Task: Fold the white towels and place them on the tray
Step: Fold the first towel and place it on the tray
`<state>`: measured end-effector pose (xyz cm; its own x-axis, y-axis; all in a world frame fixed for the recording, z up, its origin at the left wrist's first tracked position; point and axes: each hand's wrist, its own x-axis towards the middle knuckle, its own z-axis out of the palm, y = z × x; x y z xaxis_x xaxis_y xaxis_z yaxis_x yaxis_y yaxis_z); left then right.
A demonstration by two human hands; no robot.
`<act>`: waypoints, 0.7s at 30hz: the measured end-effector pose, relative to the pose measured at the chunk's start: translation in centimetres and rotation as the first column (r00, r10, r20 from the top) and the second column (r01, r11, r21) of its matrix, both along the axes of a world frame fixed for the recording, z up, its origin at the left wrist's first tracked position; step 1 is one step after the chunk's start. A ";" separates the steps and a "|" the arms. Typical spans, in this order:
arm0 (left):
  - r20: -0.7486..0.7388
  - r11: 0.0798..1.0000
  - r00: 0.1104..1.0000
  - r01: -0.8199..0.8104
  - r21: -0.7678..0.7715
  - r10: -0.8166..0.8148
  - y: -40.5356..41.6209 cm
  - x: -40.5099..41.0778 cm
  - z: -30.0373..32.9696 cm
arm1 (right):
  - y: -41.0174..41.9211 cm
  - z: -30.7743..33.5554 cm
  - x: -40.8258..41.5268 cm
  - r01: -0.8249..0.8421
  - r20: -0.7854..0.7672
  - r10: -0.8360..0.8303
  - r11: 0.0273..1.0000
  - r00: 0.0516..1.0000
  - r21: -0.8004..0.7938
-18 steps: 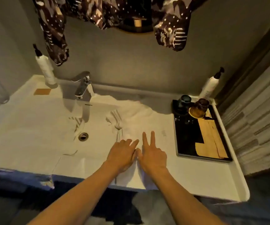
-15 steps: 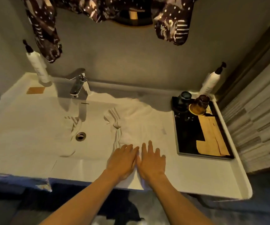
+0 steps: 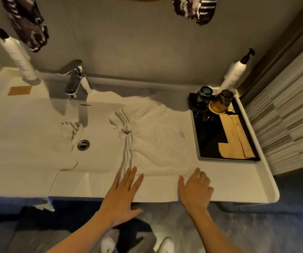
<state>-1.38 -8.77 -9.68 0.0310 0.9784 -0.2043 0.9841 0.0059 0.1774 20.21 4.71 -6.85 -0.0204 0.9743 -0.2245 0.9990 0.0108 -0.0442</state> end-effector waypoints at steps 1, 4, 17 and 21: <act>-0.022 1.000 1.000 0.000 -0.005 0.000 -0.7 -0.1 0.2 | 0.3 0.3 0.6 0.025 -0.008 -0.025 1.000 1.000 -0.008; -0.039 0.999 0.999 -0.034 0.025 0.035 -0.9 0.1 0.1 | 1.7 0.1 1.0 0.040 -0.196 -0.058 0.995 0.979 -0.092; 0.095 0.991 0.989 -0.116 0.060 0.110 -4.5 3.7 3.3 | -0.6 1.9 6.0 0.109 -0.506 -0.316 0.912 0.802 -0.396; 0.076 0.998 0.996 -0.039 0.055 0.035 -5.9 4.2 3.8 | -2.3 2.3 7.8 0.237 -0.493 -0.493 0.837 0.717 -0.492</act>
<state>2.78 -14.69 -5.84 0.0075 0.9891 -0.1473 0.9673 0.0302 0.2518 27.97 2.37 -4.54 0.0693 0.7730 -0.6307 0.6895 -0.4940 -0.5297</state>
